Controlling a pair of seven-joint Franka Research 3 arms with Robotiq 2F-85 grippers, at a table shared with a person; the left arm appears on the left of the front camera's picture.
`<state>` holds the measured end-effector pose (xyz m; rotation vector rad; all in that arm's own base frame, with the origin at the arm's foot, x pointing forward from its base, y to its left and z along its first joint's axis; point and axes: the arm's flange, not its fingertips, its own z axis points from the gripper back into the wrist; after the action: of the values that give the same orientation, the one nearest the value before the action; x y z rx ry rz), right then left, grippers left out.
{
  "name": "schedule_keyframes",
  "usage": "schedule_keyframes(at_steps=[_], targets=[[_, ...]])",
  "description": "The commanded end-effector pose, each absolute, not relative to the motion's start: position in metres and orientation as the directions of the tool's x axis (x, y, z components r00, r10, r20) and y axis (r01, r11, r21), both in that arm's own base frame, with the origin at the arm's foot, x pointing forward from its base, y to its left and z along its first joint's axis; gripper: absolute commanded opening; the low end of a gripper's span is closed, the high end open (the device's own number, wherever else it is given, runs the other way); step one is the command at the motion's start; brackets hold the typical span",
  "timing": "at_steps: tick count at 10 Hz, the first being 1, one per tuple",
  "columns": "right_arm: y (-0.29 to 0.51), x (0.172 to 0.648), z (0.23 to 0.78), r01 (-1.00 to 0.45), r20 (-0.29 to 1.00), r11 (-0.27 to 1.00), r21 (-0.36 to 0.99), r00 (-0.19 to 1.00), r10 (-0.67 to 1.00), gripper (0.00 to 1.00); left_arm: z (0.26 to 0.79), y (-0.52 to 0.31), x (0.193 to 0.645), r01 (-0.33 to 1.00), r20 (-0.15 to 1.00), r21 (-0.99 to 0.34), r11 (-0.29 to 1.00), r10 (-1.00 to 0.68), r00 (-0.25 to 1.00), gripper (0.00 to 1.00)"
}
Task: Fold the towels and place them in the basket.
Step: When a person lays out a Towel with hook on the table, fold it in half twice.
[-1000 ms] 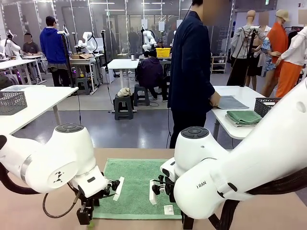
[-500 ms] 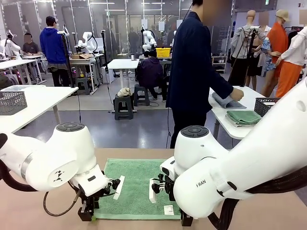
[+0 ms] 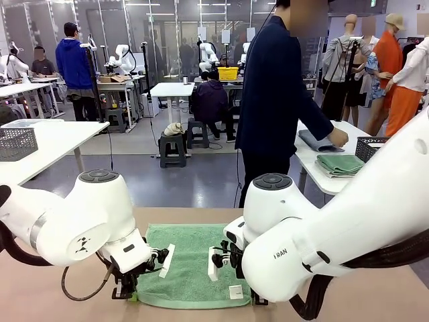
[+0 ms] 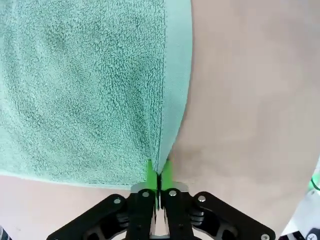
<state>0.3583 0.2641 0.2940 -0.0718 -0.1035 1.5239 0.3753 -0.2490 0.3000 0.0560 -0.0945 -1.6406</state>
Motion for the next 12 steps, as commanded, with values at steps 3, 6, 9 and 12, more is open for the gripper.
schedule_keyframes(at_steps=[3, 6, 9, 12], targets=[[0.263, 0.356, 0.291, -0.996, 0.001, 0.025, -0.083, 0.025, 1.0, 0.0, 0.295, -0.249, 0.377, 0.992, -0.002, 0.101, -0.077, -0.997, -0.077, 0.0], [0.263, 0.358, 0.303, -0.995, 0.013, 0.014, -0.102, 0.013, 1.0, 0.0, 0.312, -0.248, 0.377, 0.987, 0.02, 0.144, -0.072, -0.997, -0.075, 0.0], [0.261, 0.36, 0.316, -0.993, 0.01, 0.006, -0.114, 0.004, 1.0, 0.0, 0.327, -0.248, 0.38, 0.986, 0.026, 0.159, -0.06, -0.998, -0.065, 0.0], [0.26, 0.357, 0.336, -0.991, 0.005, 0.002, -0.135, 0.001, 1.0, 0.0, 0.333, -0.25, 0.383, 0.987, 0.022, 0.152, -0.057, -0.998, -0.061, 0.0]])
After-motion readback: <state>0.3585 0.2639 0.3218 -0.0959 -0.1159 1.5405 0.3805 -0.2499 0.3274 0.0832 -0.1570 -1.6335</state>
